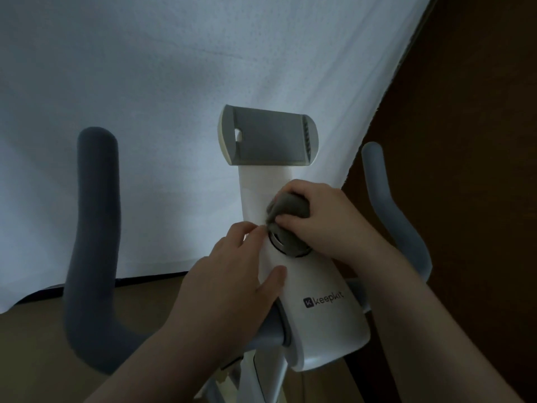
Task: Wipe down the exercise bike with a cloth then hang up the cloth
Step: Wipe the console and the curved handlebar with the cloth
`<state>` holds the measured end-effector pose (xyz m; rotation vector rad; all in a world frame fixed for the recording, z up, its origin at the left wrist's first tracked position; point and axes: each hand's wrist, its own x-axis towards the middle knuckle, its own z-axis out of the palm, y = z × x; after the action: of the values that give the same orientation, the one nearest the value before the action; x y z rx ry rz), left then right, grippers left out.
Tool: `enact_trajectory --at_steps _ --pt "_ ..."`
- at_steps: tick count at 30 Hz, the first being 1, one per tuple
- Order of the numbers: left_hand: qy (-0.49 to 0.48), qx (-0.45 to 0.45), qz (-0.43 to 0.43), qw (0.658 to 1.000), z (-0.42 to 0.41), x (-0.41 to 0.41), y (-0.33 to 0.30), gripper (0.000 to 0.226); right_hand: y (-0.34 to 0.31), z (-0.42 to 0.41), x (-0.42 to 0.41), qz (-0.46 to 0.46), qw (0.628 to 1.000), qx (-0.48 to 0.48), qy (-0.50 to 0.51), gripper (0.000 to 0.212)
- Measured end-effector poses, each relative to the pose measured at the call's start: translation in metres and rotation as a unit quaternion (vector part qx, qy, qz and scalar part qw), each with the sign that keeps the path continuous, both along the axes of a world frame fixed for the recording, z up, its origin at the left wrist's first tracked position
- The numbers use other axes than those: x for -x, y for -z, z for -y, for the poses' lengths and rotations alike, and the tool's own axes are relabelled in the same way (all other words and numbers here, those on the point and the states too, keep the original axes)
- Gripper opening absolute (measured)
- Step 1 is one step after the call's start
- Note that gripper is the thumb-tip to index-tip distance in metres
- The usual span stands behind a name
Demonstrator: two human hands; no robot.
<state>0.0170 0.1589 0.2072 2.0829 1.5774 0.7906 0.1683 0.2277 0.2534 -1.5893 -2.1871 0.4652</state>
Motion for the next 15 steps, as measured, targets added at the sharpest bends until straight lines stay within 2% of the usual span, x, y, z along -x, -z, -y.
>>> enact_trajectory --at_steps 3,6,8,11,15 --pt "-0.014 0.010 -0.012 1.000 0.000 0.000 -0.001 0.062 0.000 -0.002 0.004 0.009 0.999 0.002 -0.042 0.019" --pt "-0.014 0.019 -0.016 1.000 0.003 0.001 -0.002 0.064 0.002 -0.013 0.001 -0.012 0.999 -0.003 -0.038 0.019" --pt "-0.007 0.018 -0.008 1.000 0.004 0.003 -0.003 0.061 0.009 -0.014 0.002 -0.033 0.999 -0.029 -0.031 0.019" --pt "-0.005 0.001 -0.007 1.000 0.004 0.003 -0.004 0.053 0.015 -0.010 0.011 -0.046 0.996 -0.028 -0.074 0.022" --pt "-0.016 0.005 -0.022 1.000 0.004 0.001 -0.003 0.060 0.013 -0.029 0.024 -0.051 0.994 -0.077 -0.052 0.022"
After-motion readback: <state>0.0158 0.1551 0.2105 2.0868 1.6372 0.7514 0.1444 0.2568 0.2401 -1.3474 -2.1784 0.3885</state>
